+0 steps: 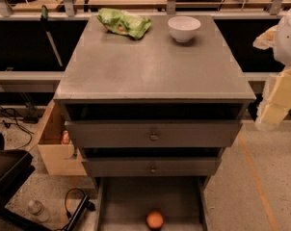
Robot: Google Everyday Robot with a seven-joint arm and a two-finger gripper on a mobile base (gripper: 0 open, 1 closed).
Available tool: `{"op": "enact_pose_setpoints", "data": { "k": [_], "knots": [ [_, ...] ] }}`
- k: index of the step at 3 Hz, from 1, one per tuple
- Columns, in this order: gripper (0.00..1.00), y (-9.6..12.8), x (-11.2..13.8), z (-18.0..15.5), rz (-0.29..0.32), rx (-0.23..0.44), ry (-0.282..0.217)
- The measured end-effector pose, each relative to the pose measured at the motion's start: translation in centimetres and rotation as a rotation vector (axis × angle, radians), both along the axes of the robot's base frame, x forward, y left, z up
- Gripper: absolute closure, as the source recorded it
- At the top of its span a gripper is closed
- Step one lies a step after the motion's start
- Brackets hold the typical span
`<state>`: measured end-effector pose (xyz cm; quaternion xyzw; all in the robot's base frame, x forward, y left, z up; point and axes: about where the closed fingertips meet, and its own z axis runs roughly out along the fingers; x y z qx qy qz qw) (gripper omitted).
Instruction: Pick orange from bottom drawer and place on counter
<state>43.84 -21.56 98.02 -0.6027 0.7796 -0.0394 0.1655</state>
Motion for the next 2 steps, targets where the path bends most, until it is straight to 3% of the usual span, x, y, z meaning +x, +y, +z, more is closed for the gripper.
{"op": "enact_pose_setpoints", "data": {
  "k": [1, 2],
  "knots": [
    [0.00, 0.0, 0.0, 0.0, 0.000, 0.000, 0.000],
    [0.00, -0.1, 0.1, -2.1, 0.005, 0.079, -0.014]
  ]
}}
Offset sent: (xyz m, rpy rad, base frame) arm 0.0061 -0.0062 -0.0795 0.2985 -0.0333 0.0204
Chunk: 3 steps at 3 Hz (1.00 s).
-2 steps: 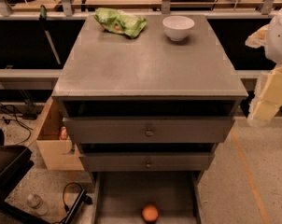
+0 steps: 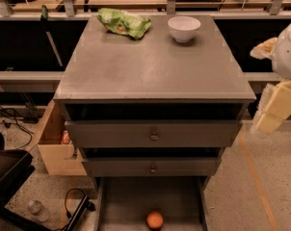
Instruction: Pick orange from bottom drawer and place on counter
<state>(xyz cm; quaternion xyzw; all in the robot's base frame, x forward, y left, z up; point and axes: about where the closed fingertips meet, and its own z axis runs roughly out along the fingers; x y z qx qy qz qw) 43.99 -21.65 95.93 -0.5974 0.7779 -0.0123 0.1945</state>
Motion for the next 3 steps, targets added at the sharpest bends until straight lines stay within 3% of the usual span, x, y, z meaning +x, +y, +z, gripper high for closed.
{"op": "enact_pose_setpoints", "data": {
  "k": [1, 2, 3],
  "knots": [
    [0.00, 0.0, -0.8, -6.0, 0.031, 0.150, -0.001],
    [0.00, 0.1, -3.5, -16.7, 0.053, 0.312, -0.022],
    [0.00, -0.2, -5.5, -23.3, 0.111, 0.313, -0.054]
  ]
}}
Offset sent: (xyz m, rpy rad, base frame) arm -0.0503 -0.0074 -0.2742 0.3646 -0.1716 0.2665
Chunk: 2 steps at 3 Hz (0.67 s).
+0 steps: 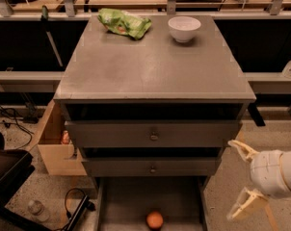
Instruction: Pick orange from bottom drawer and place on counter
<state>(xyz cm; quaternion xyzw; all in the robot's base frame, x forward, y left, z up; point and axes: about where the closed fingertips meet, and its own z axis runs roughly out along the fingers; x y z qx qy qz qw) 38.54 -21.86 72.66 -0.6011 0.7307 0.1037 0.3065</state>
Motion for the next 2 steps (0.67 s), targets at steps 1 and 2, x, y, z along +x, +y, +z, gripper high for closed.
{"op": "enact_pose_setpoints", "data": {
  "k": [1, 2],
  "knots": [
    [0.00, -0.13, -0.12, -0.52, 0.060, -0.029, -0.048],
    [0.00, -0.12, -0.12, -0.51, 0.060, -0.029, -0.048]
  ]
}}
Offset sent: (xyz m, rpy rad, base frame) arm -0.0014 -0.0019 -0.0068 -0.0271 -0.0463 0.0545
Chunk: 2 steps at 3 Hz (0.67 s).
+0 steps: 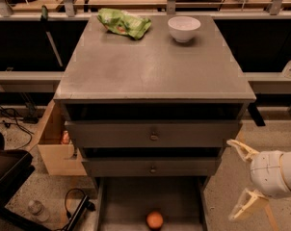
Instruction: Pick orange from bottom drawer and place on counter
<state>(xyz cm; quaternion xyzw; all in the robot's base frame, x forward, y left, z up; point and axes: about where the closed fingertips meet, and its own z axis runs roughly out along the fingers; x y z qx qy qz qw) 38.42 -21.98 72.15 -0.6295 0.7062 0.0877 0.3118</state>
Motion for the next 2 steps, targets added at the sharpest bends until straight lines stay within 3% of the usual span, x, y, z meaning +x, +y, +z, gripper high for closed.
{"op": "enact_pose_setpoints", "data": {
  "k": [1, 2],
  "knots": [
    [0.00, 1.3, 0.0, -1.0, 0.011, 0.034, -0.005],
    [0.00, 4.9, 0.1, -4.8, 0.044, 0.128, -0.011]
  ]
}}
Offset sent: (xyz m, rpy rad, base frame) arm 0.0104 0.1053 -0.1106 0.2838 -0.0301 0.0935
